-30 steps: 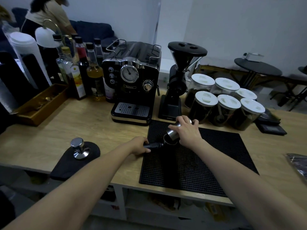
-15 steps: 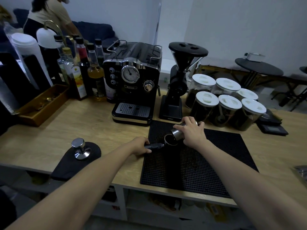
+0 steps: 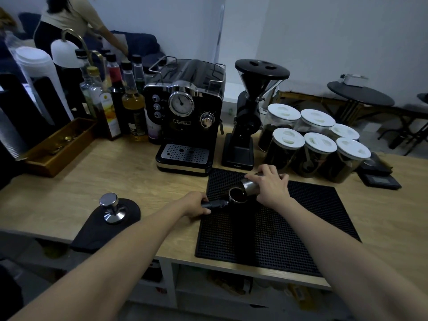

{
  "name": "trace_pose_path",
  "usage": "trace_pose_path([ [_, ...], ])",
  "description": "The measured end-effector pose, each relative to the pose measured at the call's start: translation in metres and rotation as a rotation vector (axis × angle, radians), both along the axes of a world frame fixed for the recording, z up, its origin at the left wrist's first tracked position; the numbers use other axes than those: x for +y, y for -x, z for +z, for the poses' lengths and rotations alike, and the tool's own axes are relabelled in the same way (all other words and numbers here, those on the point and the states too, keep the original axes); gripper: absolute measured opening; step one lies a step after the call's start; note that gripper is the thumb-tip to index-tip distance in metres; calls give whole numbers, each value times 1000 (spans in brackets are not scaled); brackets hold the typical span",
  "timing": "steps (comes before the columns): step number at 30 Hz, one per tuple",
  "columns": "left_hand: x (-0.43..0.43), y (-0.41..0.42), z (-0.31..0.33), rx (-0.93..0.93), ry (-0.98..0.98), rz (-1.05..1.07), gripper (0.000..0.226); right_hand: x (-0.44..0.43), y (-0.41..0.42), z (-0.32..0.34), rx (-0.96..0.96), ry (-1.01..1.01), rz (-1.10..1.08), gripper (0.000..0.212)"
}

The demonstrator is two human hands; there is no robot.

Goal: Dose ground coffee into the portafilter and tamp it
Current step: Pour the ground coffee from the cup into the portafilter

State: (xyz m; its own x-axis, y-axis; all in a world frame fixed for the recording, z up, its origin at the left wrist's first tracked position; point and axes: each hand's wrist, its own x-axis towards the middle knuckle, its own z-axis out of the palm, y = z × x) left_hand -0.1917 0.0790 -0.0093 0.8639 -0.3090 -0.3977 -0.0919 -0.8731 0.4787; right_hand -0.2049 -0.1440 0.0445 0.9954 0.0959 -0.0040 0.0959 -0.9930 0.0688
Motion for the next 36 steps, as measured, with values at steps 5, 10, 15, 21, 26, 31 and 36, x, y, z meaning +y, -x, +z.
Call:
trace_pose_path([
  [5, -1, 3, -3, -6, 11, 7, 40, -10, -2, 2, 134, -407, -329, 76],
  [10, -2, 4, -1, -96, 62, 38, 34, -23, -3, -1, 125, -953, -504, 80],
  [15, -1, 7, -6, -98, 58, 6, 32, -30, -3, -1, 127, -1044, -551, 81],
  [21, -2, 5, -3, -85, 62, -6, 32, -35, -2, -5, 109, -1031, -548, 80],
  [26, -2, 2, -2, -110, 76, 26, 30, -34, -2, -5, 101, -997, -512, 80],
  [31, -1, 2, -1, -117, 45, 5, 32, -30, -3, -3, 107, -956, -485, 81],
  [36, -5, 3, -2, -111, 33, 6, 34, -27, -3, -2, 116, -959, -472, 80],
])
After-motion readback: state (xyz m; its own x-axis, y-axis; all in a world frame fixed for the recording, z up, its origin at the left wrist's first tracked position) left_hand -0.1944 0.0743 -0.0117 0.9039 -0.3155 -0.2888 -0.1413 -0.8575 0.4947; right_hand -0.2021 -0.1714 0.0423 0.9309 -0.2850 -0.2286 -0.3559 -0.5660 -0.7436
